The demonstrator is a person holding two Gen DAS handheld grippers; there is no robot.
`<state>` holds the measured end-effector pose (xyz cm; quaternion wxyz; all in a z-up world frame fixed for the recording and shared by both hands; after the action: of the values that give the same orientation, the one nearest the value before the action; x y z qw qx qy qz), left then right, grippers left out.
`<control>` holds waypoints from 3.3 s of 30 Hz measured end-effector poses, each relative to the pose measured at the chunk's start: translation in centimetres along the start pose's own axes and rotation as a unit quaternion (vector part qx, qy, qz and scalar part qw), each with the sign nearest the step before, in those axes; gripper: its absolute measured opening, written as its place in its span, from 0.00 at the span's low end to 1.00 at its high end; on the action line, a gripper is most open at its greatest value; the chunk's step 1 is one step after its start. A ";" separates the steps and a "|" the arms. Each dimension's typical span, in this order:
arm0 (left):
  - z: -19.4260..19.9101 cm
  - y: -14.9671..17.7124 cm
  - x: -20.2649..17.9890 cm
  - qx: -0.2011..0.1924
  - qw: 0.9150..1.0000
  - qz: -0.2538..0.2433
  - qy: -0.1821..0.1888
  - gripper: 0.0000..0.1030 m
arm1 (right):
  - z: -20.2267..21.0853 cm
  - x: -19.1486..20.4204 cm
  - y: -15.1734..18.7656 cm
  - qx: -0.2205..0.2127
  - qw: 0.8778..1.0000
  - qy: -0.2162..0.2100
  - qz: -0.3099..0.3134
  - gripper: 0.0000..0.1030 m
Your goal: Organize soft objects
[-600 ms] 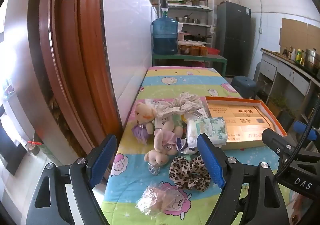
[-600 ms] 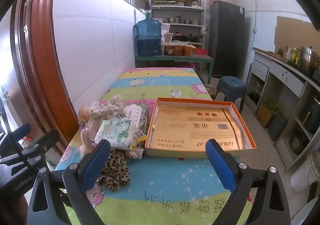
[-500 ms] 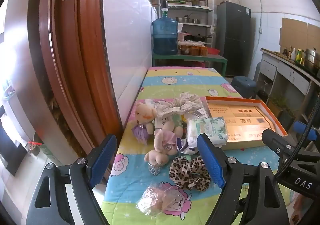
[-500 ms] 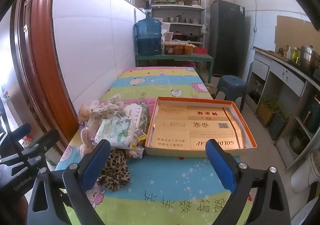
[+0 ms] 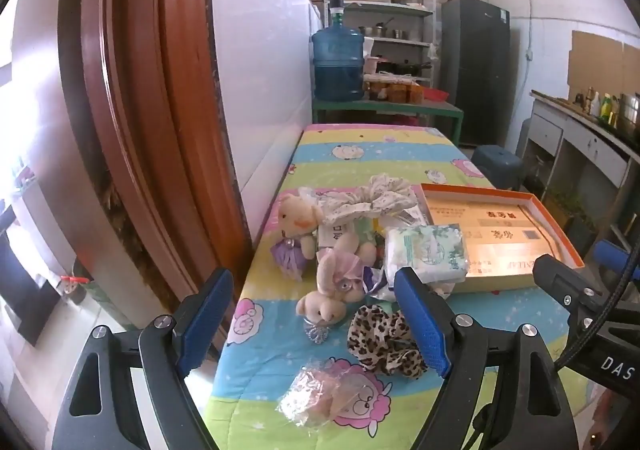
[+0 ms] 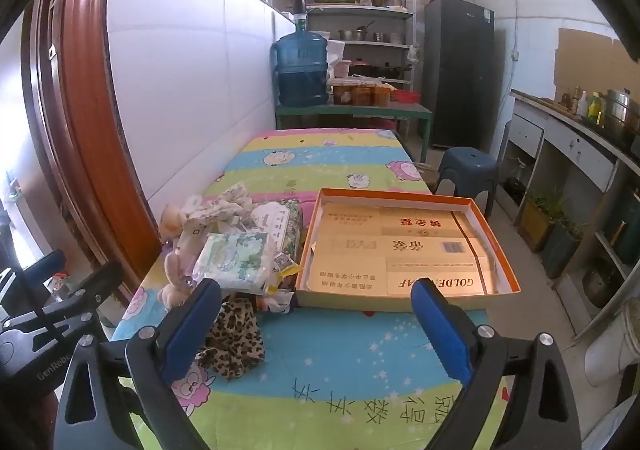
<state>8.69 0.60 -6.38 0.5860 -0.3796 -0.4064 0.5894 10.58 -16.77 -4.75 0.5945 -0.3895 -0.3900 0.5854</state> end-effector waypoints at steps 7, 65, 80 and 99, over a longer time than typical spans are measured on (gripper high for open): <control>-0.2 0.2 0.1 0.003 1.000 0.010 0.004 0.81 | -0.1 0.2 0.0 0.000 1.000 -0.003 0.000 0.94; -0.8 1.1 0.5 0.012 1.000 0.020 0.006 0.81 | -0.9 1.1 1.1 0.010 1.000 -0.013 -0.004 0.94; -1.0 2.1 0.7 0.017 1.000 0.021 0.003 0.81 | -0.9 1.3 1.3 0.011 1.000 -0.014 -0.004 0.94; -1.5 9.3 2.9 0.056 0.997 0.045 0.040 0.81 | -3.9 3.6 7.5 0.044 0.993 -0.113 -0.001 0.94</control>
<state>6.44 3.74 -15.49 0.5951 -0.3869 -0.3316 0.6214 11.27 -13.14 -13.20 0.5637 -0.2938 -0.4290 0.6418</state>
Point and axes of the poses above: each gripper's, at about its wrist camera, not at the fingertips, and z roughly against the way its jaws point, x to its left, y to its underside, the point moved 10 cm from there along -z, roughly the way its jaws point, and after that the axes turned 12 degrees about -x, right-handed, at the moved point
